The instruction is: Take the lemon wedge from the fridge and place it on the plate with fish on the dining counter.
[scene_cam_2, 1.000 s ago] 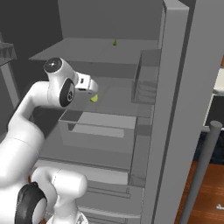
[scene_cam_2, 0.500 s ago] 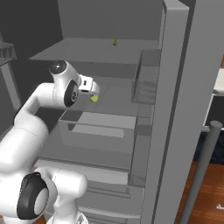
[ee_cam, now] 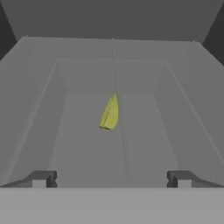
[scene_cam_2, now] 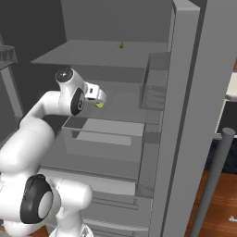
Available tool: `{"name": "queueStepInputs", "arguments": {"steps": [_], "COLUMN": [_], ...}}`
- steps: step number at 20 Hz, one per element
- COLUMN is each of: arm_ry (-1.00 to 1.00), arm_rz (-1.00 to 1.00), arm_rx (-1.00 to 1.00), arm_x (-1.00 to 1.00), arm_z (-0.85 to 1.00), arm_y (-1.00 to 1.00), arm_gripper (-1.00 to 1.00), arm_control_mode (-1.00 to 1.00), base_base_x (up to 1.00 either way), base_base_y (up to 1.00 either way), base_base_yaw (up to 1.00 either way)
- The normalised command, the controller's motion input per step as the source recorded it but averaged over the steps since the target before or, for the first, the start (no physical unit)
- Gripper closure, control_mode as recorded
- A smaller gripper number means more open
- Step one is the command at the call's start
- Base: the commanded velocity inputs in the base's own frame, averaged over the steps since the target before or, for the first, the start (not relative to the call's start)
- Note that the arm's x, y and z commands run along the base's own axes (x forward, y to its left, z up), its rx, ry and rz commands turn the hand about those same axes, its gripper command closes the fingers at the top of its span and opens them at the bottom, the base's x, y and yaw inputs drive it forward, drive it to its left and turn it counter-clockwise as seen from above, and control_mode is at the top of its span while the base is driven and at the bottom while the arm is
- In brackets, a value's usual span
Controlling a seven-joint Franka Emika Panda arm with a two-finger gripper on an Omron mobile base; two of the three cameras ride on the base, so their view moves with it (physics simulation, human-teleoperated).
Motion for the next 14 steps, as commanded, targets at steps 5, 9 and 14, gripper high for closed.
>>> {"name": "queueStepInputs", "arguments": {"steps": [5, 9, 14], "arm_ry": [0.00, 0.00, -0.16], "arm_rz": [0.00, 0.00, 0.00], "arm_rx": [0.00, 0.00, 0.00], "arm_x": [0.23, 0.00, -0.13], "arm_z": [0.00, -0.14, -0.65], "arm_y": [0.07, 0.11, 0.00], "arm_gripper": [-1.00, -1.00, -1.00], "arm_control_mode": [-1.00, -1.00, -1.00], "base_base_x": [0.00, 0.00, 0.00], "base_base_y": [0.00, 0.00, 0.00], "base_base_yaw": [0.00, 0.00, 0.00]}}
